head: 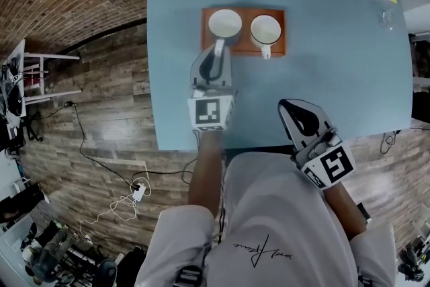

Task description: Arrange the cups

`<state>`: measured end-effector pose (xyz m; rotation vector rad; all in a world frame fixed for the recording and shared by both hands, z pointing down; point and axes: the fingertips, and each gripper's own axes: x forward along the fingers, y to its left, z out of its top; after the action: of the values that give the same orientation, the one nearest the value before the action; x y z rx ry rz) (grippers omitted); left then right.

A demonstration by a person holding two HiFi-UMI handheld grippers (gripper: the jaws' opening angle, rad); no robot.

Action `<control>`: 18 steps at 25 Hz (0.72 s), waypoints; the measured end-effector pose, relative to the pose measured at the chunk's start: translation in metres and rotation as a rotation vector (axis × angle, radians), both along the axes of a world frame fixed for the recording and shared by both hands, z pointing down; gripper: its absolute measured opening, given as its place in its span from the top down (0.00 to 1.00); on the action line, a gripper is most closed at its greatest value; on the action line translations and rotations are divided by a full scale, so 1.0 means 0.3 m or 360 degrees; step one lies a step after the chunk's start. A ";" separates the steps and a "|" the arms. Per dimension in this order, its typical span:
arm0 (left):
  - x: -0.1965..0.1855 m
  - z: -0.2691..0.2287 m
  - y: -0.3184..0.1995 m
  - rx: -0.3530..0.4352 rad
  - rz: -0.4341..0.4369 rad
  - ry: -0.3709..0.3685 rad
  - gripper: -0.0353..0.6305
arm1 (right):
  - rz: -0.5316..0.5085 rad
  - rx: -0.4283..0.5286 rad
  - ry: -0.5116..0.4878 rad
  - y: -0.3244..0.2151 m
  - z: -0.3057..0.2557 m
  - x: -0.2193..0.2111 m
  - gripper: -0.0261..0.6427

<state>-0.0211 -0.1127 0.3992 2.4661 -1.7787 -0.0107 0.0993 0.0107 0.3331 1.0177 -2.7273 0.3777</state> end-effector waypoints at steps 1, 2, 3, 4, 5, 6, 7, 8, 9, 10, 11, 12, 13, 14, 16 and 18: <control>0.007 0.005 -0.004 0.0000 0.0003 -0.0005 0.86 | 0.0001 -0.0003 0.0006 -0.002 0.004 0.005 0.93; 0.013 0.011 -0.007 -0.0002 0.0004 -0.0015 0.86 | 0.0002 -0.0007 0.0011 -0.004 0.008 0.010 0.93; 0.018 0.017 -0.009 -0.0004 0.0004 -0.0021 0.86 | 0.0002 -0.0010 0.0017 -0.006 0.012 0.013 0.93; 0.021 0.024 -0.010 -0.0007 0.0003 -0.0021 0.86 | 0.0002 -0.0013 0.0022 -0.008 0.015 0.016 0.93; 0.022 0.031 -0.011 -0.0009 0.0001 -0.0018 0.86 | 0.0002 -0.0017 0.0029 -0.010 0.019 0.017 0.93; 0.023 0.038 -0.012 -0.0011 -0.0003 -0.0018 0.86 | 0.0002 -0.0020 0.0037 -0.010 0.022 0.018 0.93; 0.022 0.044 -0.011 -0.0013 -0.0008 -0.0020 0.86 | 0.0001 -0.0024 0.0044 -0.010 0.026 0.019 0.93; 0.021 0.050 -0.012 -0.0013 -0.0014 -0.0020 0.86 | 0.0001 -0.0027 0.0050 -0.009 0.029 0.020 0.93; 0.018 0.054 -0.013 -0.0013 -0.0018 -0.0020 0.86 | 0.0000 -0.0031 0.0054 -0.009 0.031 0.020 0.93; 0.015 0.058 -0.014 -0.0012 -0.0020 -0.0022 0.86 | 0.0000 -0.0035 0.0057 -0.008 0.034 0.020 0.93; 0.013 0.061 -0.016 -0.0014 -0.0022 -0.0025 0.86 | -0.0001 -0.0040 0.0058 -0.007 0.036 0.020 0.93; 0.012 0.064 -0.017 -0.0016 -0.0021 -0.0027 0.86 | 0.0001 -0.0044 0.0058 -0.007 0.038 0.021 0.93; 0.013 0.068 -0.018 -0.0017 -0.0020 -0.0028 0.86 | 0.0002 -0.0048 0.0057 -0.008 0.041 0.022 0.93; 0.015 0.071 -0.019 -0.0017 -0.0019 -0.0027 0.86 | 0.0004 -0.0050 0.0056 -0.009 0.043 0.023 0.93; 0.017 0.074 -0.020 -0.0013 -0.0016 -0.0024 0.86 | 0.0006 -0.0054 0.0052 -0.011 0.048 0.025 0.93; 0.018 0.076 -0.021 -0.0006 -0.0015 -0.0018 0.86 | 0.0009 -0.0062 0.0050 -0.012 0.053 0.027 0.93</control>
<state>-0.0157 -0.1190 0.4220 2.4596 -1.7932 0.0057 0.1073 0.0070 0.3491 1.0134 -2.6791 0.4103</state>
